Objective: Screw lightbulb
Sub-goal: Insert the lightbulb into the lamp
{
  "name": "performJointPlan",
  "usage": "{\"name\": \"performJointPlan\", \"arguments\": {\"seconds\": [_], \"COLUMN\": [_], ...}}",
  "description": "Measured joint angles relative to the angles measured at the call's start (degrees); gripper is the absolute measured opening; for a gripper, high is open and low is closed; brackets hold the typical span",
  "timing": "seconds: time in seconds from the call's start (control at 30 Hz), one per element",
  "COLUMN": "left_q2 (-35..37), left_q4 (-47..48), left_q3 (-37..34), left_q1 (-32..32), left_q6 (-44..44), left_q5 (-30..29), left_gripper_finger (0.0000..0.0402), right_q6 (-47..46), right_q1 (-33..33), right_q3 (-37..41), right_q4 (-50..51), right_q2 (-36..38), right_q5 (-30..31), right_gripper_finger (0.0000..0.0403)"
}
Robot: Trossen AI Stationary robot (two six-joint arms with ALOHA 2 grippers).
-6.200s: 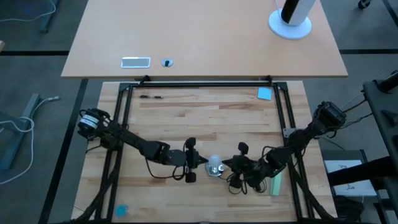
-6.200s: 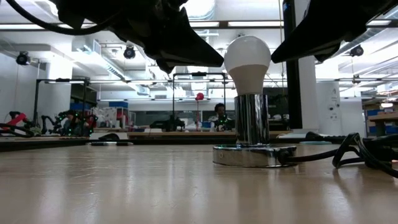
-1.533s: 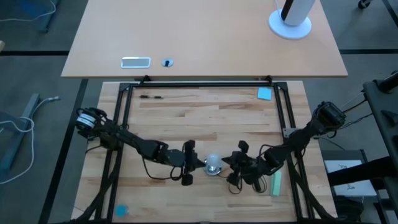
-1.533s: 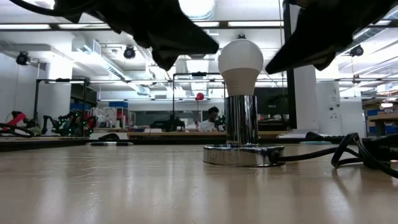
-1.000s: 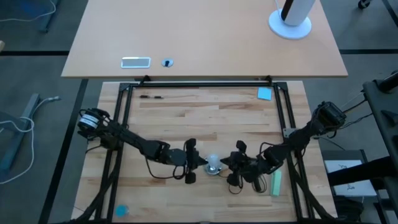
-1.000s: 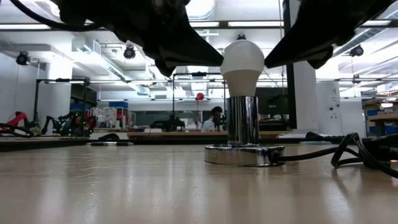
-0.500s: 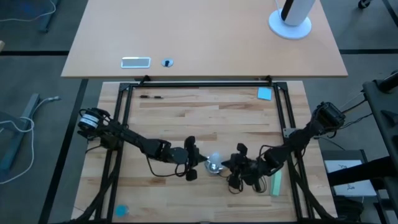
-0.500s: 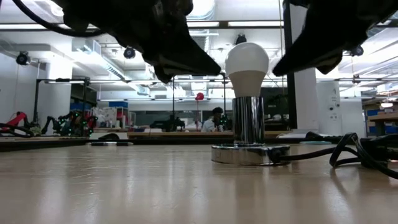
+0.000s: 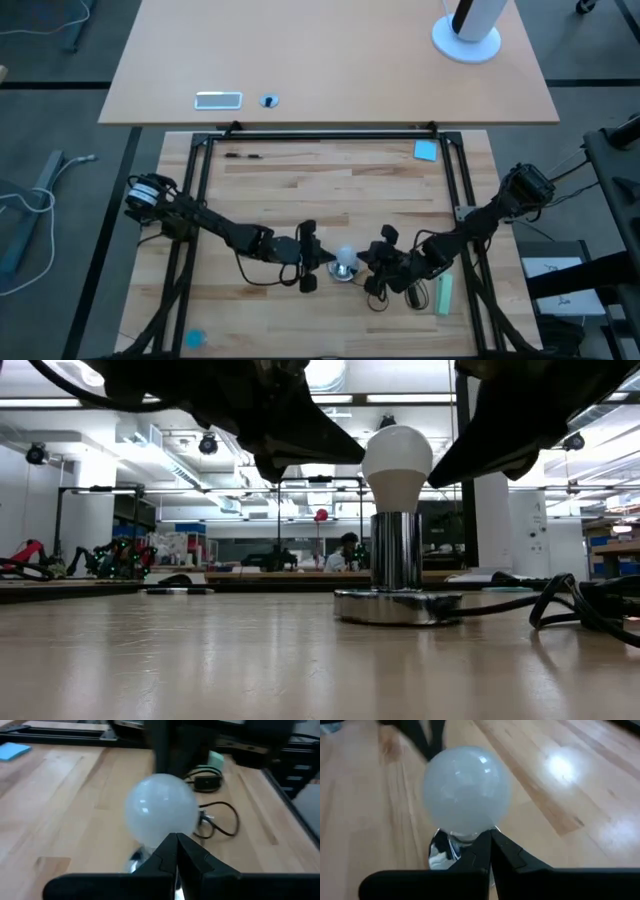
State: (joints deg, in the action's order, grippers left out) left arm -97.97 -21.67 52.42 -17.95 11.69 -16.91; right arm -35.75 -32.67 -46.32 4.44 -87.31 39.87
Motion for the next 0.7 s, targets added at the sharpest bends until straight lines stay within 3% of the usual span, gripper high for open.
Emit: {"name": "performJointPlan", "arguments": {"seconds": [0.13, 0.47, 0.7], "left_q2": [0.0, 0.0, 0.1], "left_q4": [0.0, 5.6, 1.4], "left_q3": [0.0, 0.0, 0.0], "left_q1": [0.3, 0.0, -0.2], "left_q6": [0.1, 3.3, 0.9], "left_q5": [-1.4, -1.7, 5.5], "left_gripper_finger": [0.0000, 0.0000, 0.0000], "right_q6": [-0.1, -2.6, -7.6], "right_q1": [-0.8, -2.0, -1.6], "right_q3": [0.0, -0.1, -0.1], "right_q4": [-0.9, 1.0, 8.2], "right_q2": [0.0, 0.0, 0.1], "right_q5": [-3.5, -2.6, 2.9], "right_gripper_finger": [0.0000, 0.0000, 0.0000]}}
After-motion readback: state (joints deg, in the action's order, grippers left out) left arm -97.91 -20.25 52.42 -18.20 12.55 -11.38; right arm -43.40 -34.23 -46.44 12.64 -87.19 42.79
